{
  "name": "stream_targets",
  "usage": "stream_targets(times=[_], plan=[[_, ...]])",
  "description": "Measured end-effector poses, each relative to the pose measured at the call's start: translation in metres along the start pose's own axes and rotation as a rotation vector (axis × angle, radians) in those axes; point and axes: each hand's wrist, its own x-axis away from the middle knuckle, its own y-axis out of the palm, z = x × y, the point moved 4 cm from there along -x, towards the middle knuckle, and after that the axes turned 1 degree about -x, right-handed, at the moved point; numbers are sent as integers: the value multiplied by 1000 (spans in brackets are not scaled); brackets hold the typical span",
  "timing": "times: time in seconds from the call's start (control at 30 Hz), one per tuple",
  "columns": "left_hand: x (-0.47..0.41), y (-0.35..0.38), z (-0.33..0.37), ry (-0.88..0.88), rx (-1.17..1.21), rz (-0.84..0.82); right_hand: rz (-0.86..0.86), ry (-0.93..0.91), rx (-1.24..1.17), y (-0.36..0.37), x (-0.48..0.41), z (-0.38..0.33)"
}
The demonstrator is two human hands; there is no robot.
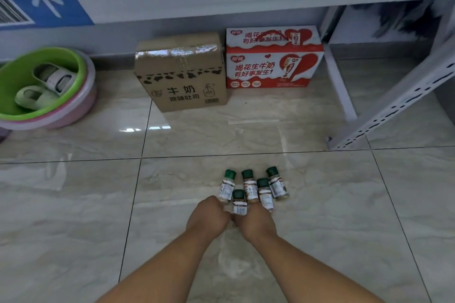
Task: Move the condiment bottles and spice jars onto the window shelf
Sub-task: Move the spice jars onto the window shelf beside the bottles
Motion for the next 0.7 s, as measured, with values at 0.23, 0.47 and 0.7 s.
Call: stream_targets(times=[0.23, 0.47, 0.7], plan=[[2, -1, -10, -5, 1, 18, 78, 61, -1, 7, -12, 5], [4, -4, -17, -7, 11, 26, 45, 85, 28, 15, -23, 11], [-2, -5, -34, -59, 41, 24, 25, 86, 23, 21, -28, 11]])
